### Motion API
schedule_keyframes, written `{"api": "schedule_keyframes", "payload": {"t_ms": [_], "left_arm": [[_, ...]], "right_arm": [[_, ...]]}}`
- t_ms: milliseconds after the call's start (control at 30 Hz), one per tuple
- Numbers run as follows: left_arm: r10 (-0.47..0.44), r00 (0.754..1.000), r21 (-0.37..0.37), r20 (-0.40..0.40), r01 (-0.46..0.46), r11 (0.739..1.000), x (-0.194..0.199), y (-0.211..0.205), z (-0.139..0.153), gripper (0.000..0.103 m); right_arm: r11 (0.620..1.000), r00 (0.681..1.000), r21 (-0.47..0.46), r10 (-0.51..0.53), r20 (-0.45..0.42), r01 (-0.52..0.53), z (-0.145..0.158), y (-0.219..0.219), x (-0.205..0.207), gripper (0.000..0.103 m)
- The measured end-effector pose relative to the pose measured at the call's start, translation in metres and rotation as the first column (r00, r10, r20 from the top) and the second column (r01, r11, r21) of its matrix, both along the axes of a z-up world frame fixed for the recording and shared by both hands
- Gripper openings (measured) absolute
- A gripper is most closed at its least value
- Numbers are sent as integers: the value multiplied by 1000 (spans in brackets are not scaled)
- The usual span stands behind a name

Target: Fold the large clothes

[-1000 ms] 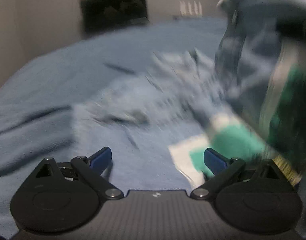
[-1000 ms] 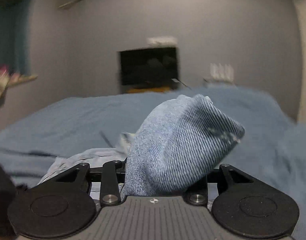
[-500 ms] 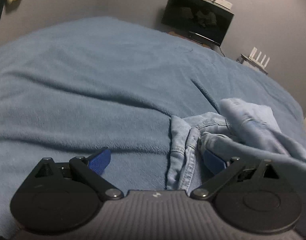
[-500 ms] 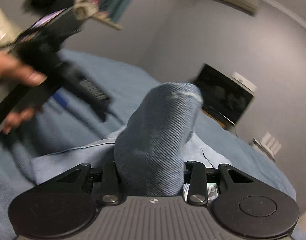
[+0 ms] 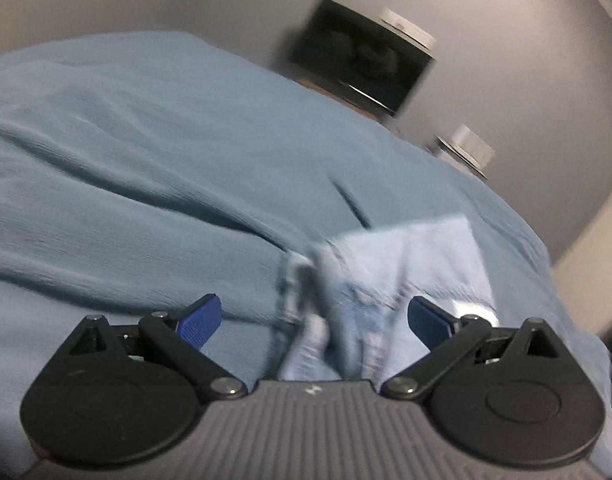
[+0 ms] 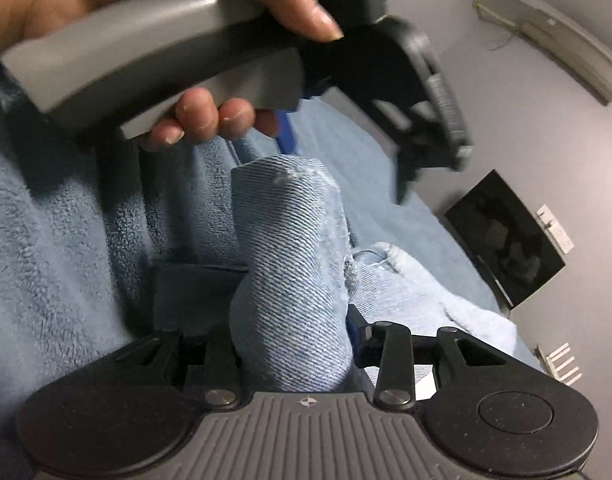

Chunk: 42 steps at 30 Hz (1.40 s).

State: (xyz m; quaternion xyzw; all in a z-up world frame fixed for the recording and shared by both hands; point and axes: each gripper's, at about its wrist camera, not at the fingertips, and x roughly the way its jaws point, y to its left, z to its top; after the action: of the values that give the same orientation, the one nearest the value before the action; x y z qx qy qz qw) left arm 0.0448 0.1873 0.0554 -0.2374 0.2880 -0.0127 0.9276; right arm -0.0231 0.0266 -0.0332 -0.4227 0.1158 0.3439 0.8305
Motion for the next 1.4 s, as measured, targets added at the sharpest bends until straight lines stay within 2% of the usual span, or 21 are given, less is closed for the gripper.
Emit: {"api": "schedule_keyframes", "payload": {"t_ms": [67, 167, 200, 267, 467, 600, 633, 700, 733, 800, 833, 967, 1067, 1133, 1167, 1267, 1300, 1400], "left_arm": [[-40, 999, 51, -36, 42, 998, 9, -12, -6, 100], [-37, 994, 154, -105, 53, 987, 19, -27, -16, 100], [-30, 992, 167, -124, 51, 985, 21, -28, -21, 100], [-10, 988, 173, -154, 36, 984, 23, -27, -30, 100], [1, 983, 203, -184, 37, 978, 33, -26, -40, 101], [15, 982, 213, -187, 26, 977, 37, -25, -38, 101], [17, 983, 212, -185, 23, 977, 34, -25, -38, 101], [26, 986, 220, -165, 11, 975, 29, -25, -34, 100], [49, 987, 246, -153, -10, 969, 26, -26, -31, 100], [89, 986, 285, -138, -47, 958, 17, -25, -26, 98], [94, 987, 277, -127, -56, 959, 14, -23, -24, 98], [60, 998, 156, -18, -57, 986, -14, -17, -1, 98], [-10, 1000, 137, -21, 13, 991, -37, -24, 16, 98], [-57, 995, 176, -77, 69, 982, -47, -34, 18, 98], [-74, 990, 223, -121, 100, 970, -52, -42, 16, 98], [-89, 974, 377, -208, 164, 912, -60, -64, 3, 98], [-79, 970, 407, -228, 169, 898, -62, -66, -3, 98], [-9, 968, 438, -252, 122, 891, -57, -56, -14, 97]], "right_arm": [[1000, 998, 25, 12, -57, -11, 2, 1, 18, 53], [993, 986, 118, 37, -165, -18, 12, -9, 28, 65], [986, 976, 164, 52, -211, -17, 17, -17, 32, 70], [968, 951, 250, 91, -295, -15, 26, -34, 40, 74], [897, 899, 441, 168, -405, 31, 62, -106, 47, 75], [827, 893, 534, 93, -439, 176, 82, -155, 69, 74], [815, 888, 536, 58, -456, 221, 83, -159, 72, 72], [819, 866, 501, 10, -500, 280, 80, -173, 87, 48], [829, 848, 482, 19, -529, 283, 76, -179, 90, 44], [850, 818, 466, 75, -570, 247, 64, -175, 87, 42], [865, 810, 453, 101, -577, 215, 59, -169, 82, 41], [913, 839, 375, 73, -539, 161, 30, -137, 80, 41], [921, 844, 357, 63, -533, 157, 13, -117, 86, 42], [924, 849, 351, 59, -526, 154, 10, -111, 91, 43], [922, 849, 353, 58, -525, 156, 6, -108, 92, 44], [913, 848, 372, 58, -527, 169, 1, -102, 97, 46], [910, 849, 379, 61, -525, 169, 1, -104, 97, 46], [879, 837, 437, 89, -540, 188, 10, -116, 97, 50]]}}
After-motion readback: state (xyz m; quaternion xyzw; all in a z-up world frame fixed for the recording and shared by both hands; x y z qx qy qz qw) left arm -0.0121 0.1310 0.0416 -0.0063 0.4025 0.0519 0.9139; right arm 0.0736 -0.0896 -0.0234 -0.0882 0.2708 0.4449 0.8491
